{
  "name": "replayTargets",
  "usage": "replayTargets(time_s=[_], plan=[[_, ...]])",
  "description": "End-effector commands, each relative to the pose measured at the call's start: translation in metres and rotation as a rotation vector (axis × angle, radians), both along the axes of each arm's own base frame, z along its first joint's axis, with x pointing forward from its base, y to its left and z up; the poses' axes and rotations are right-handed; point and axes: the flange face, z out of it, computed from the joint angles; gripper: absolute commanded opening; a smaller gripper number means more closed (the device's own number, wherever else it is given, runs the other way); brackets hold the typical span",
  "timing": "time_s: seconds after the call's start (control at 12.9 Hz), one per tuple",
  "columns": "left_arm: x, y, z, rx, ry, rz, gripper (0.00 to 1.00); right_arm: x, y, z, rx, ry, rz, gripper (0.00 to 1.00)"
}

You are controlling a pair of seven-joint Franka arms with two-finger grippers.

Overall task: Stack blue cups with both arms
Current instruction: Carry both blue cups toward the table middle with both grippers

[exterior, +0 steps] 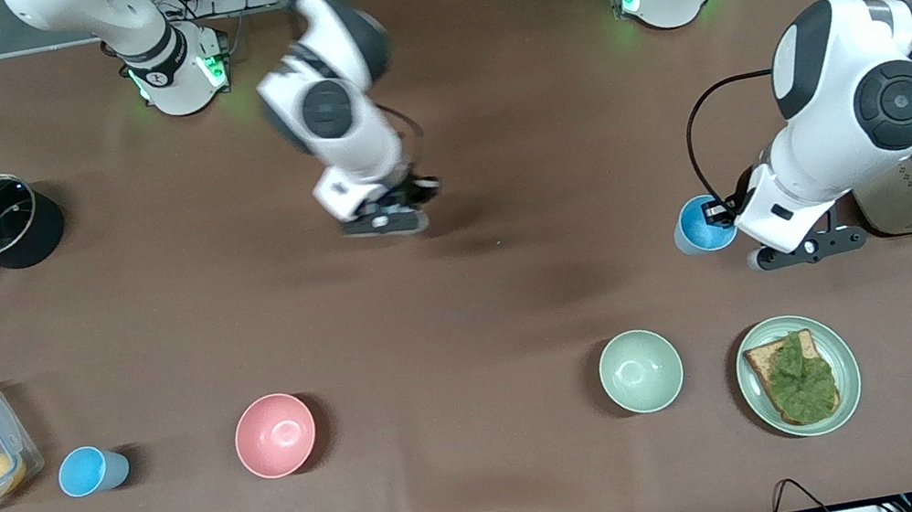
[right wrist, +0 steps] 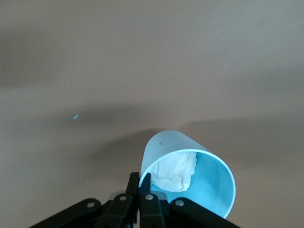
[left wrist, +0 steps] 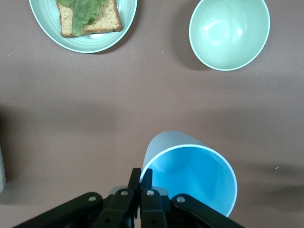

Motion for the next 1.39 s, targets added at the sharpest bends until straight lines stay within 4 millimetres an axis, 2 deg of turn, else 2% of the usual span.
replayTargets(time_s=[0.0,0.08,0.31,0.39,0.46,0.62,0.77,0.85,1.01,1.16,1.24,1.32], plan=[[0.003,0.002,0.004,0.019,-0.002,0.007,0.00,0.012,0.047,-0.036,-0.052,-0.032,-0.078,0.00],[0.006,0.017,0.002,0.018,0.001,0.026,0.00,0.012,0.048,-0.039,-0.062,-0.038,-0.084,0.00],[0.006,0.018,0.005,0.018,-0.003,0.036,0.00,0.014,0.044,-0.040,-0.073,-0.031,-0.092,0.00],[0.004,0.012,0.011,0.008,-0.007,0.033,0.00,0.020,0.040,-0.035,-0.069,-0.029,-0.108,0.43],[0.002,0.005,0.016,0.003,-0.011,0.029,0.00,0.023,0.037,-0.031,-0.067,-0.026,-0.118,0.80],[-0.014,-0.025,0.031,-0.001,-0.018,-0.027,0.00,0.033,0.035,-0.012,-0.065,-0.017,-0.137,1.00],[-0.029,-0.054,0.042,-0.007,-0.012,-0.066,0.00,0.046,0.032,0.019,-0.087,0.008,-0.133,1.00],[-0.038,-0.071,0.049,-0.010,-0.014,-0.070,0.00,0.060,0.020,0.040,-0.101,0.018,-0.140,1.00],[-0.063,-0.125,0.049,-0.056,0.021,-0.024,0.00,0.084,-0.019,0.085,-0.097,0.023,-0.080,1.00],[-0.083,-0.170,0.040,-0.063,0.038,0.012,0.00,0.105,-0.067,0.128,-0.097,0.045,-0.028,1.00],[-0.095,-0.195,0.033,-0.067,0.034,0.011,0.00,0.108,-0.092,0.154,-0.108,0.063,-0.014,1.00],[-0.108,-0.220,0.023,-0.071,0.030,0.024,0.00,0.113,-0.126,0.178,-0.118,0.087,0.014,1.00]])
